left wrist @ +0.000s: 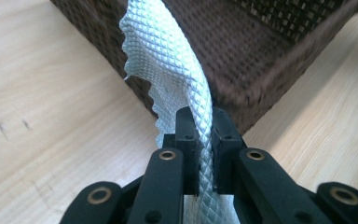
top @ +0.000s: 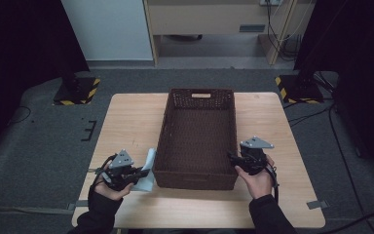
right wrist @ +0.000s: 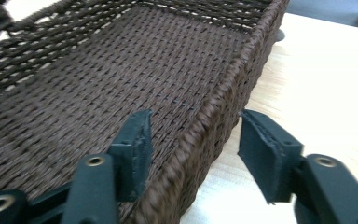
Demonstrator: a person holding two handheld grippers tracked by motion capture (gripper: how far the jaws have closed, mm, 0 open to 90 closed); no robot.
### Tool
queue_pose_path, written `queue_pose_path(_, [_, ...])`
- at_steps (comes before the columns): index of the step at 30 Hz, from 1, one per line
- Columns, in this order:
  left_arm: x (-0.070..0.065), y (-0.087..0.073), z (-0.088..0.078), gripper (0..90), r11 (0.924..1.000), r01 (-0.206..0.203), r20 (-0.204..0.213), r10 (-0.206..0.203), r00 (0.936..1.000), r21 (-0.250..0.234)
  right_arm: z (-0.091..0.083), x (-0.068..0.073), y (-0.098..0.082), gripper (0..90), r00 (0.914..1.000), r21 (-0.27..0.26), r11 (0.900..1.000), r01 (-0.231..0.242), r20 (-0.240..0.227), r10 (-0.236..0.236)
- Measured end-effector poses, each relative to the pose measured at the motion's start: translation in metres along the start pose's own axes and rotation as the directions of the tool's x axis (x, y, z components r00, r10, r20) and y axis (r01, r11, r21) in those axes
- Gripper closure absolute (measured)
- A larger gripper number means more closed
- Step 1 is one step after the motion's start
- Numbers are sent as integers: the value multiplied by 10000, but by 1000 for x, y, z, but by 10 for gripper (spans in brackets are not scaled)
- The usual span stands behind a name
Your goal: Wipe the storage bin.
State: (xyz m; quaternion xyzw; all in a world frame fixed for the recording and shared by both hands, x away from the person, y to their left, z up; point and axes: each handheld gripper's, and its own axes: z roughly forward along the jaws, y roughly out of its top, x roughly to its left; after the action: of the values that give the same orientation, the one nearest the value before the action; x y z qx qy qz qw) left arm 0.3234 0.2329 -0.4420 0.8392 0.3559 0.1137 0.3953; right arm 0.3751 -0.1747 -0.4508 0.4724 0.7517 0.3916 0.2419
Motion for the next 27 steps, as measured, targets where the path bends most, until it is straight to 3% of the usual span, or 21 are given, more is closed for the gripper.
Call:
queue_pose_path(3, [-1, -10, 11, 830, 9992, 152, -53, -150, 9999, 370, -6, -5, -5, 353, 9997, -320, 9995, 11, -223, -18])
queue_pose_path(8, [-3, -20, 26, 830, 9952, 502, -116, -494, 9987, 837, -11, -5, -5, 338, 9996, -565, 9984, 66, -285, -82])
queue_pose_path(19, [-12, -3, -8, 831, 9967, 702, -372, -717, 9967, -406, -13, -7, -3, 331, 9988, -728, 9973, 7, -495, -43])
queue_pose_path(21, [-15, -2, -10, 831, 9980, 638, -579, -638, 9963, -16, -13, -7, -4, 330, 9986, -702, 9975, 23, -520, -60])
queue_pose_path(24, [-22, -5, -9, 831, 9976, 672, -780, -656, 9948, 180, -13, -5, -7, 330, 9983, -645, 9979, 59, -574, -96])
queue_pose_path(27, [-24, -20, 8, 831, 9950, 923, -737, -892, 9933, 393, -12, -6, -9, 321, 9982, -559, 9984, 68, -595, -101])
